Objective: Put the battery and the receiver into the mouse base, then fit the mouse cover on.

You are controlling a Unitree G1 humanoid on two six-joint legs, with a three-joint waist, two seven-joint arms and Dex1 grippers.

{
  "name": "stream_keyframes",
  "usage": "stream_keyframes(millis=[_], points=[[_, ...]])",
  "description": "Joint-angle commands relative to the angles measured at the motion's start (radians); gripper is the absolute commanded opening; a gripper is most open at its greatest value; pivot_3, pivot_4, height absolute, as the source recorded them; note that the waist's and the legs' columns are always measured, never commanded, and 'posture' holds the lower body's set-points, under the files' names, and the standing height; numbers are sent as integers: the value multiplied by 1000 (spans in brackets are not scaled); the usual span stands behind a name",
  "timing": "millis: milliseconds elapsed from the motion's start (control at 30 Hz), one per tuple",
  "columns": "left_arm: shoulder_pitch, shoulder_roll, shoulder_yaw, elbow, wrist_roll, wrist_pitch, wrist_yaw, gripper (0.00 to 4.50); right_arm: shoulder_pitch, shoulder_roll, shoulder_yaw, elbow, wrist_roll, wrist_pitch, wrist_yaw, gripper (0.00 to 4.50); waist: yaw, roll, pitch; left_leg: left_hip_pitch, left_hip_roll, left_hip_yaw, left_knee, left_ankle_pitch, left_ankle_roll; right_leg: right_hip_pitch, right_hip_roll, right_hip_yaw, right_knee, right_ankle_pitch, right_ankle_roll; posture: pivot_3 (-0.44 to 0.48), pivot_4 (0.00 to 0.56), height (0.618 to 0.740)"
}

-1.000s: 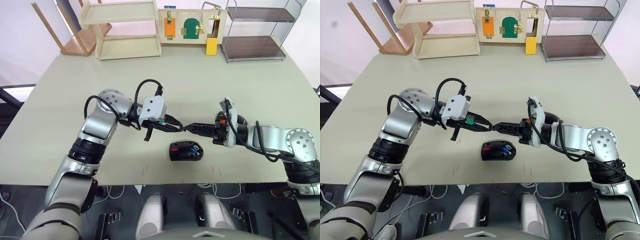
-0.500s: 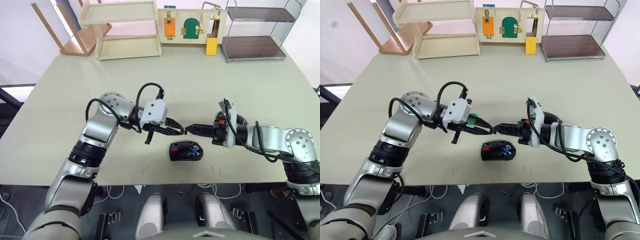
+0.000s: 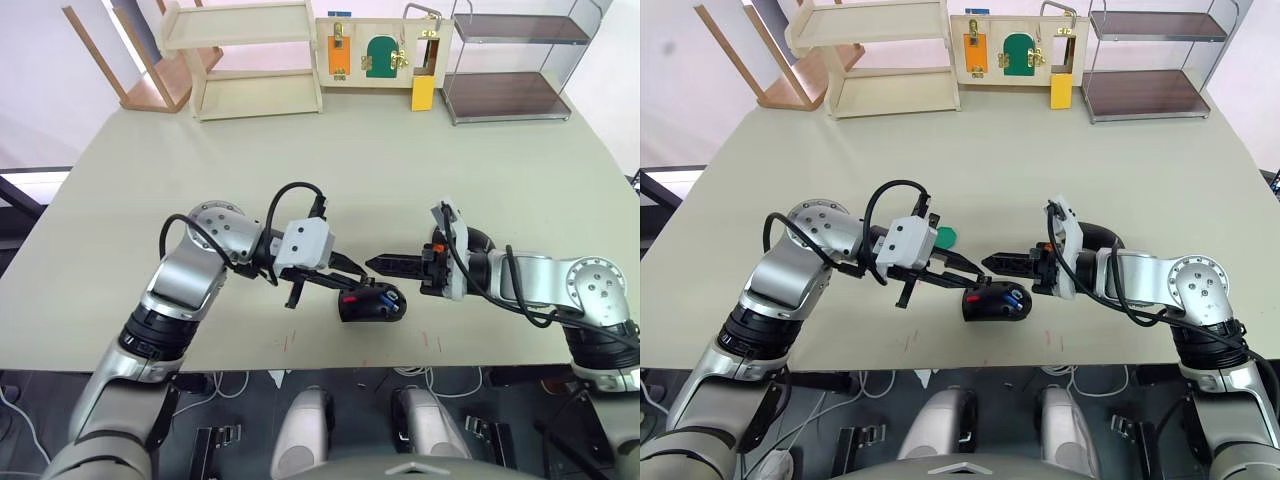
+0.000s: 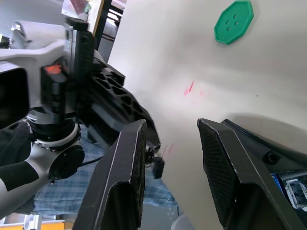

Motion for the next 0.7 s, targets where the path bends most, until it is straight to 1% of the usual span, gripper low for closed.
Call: stream_keyframes(millis=[33,333,700], points=[[-4,9,20,-2,-7,-26,22,109,0,-8,-21,-32,34,-9,22,1786,1,0,0,0,0,0,0,0,0,0,0,0,0,0,0,0,150,740],[-24,4,16,-47,-24,35,66,109,10,-32,-11,-30,34,-2,28,1786,0,0,0,0,0,0,0,0,0,0,0,0,-1,0,0,0,150,740],[-31,2,3,18,-9,-15,65,109,14,-43,-2,-29,34,2,40,1786,0,0,0,0,0,0,0,0,0,0,0,0,-1,0,0,0,150,740]])
